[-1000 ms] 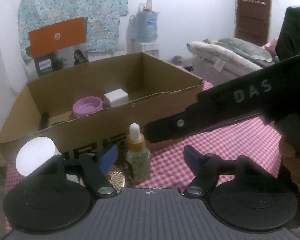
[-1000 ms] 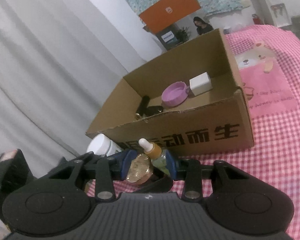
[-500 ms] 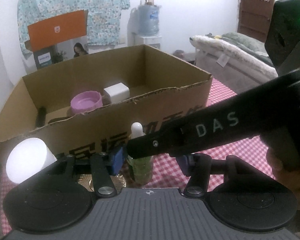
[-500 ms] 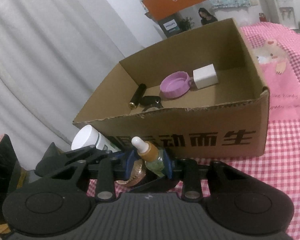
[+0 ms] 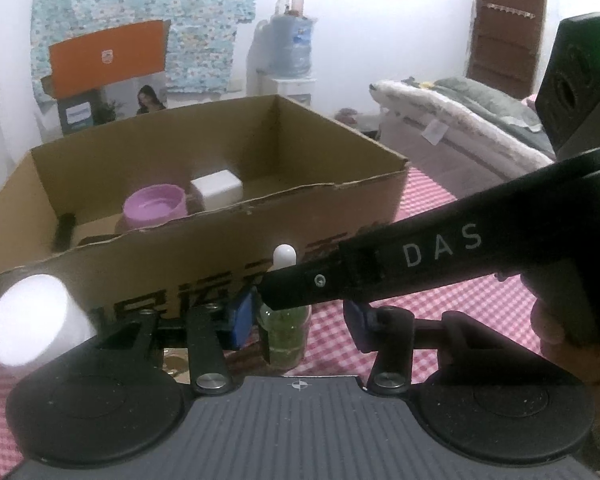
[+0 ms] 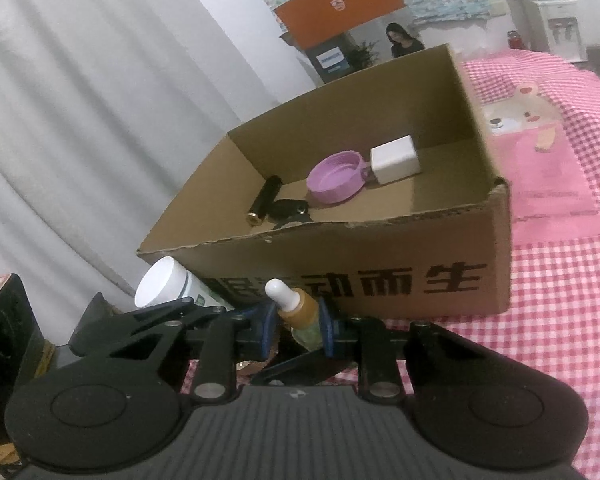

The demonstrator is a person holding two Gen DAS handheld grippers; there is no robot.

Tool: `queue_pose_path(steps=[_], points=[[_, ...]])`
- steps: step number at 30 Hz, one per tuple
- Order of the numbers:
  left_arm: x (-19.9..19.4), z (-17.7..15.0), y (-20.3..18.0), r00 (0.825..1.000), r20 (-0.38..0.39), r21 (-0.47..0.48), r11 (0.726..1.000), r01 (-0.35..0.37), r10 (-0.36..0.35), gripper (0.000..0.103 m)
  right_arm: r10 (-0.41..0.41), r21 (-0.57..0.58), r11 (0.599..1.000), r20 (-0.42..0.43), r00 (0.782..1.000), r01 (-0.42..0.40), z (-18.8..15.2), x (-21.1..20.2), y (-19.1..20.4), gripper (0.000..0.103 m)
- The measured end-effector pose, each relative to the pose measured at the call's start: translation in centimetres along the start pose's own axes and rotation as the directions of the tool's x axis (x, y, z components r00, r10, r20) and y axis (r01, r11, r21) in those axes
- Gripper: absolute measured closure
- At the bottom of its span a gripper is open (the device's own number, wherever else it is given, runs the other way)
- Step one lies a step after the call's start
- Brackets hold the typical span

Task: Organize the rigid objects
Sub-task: 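Close the right gripper around the green dropper bottle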

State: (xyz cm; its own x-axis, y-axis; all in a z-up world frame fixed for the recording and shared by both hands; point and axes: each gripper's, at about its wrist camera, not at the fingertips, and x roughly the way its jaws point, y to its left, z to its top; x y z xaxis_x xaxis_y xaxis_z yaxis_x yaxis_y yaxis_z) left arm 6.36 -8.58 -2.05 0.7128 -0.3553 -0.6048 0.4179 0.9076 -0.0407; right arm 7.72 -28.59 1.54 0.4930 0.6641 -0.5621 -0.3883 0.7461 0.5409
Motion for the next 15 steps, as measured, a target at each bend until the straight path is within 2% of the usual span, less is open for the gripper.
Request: queue_pose_path(steps=[11, 15], points=[[0.3, -0.1, -2.9, 0.993, 0.005, 0.05, 0.992, 0.116, -0.116, 0.056, -0.083, 0.044, 0.996, 0.028, 0.996, 0.082, -1.3, -3.5, -1.7, 0.077], [0.3, -0.3, -3.5, 0.99, 0.006, 0.069, 0.988, 0.137, -0.138, 0.056, -0.097, 0.059, 0.994, 0.036, 0.995, 0.095, -1.8, -4.3, -2.0, 0.078]])
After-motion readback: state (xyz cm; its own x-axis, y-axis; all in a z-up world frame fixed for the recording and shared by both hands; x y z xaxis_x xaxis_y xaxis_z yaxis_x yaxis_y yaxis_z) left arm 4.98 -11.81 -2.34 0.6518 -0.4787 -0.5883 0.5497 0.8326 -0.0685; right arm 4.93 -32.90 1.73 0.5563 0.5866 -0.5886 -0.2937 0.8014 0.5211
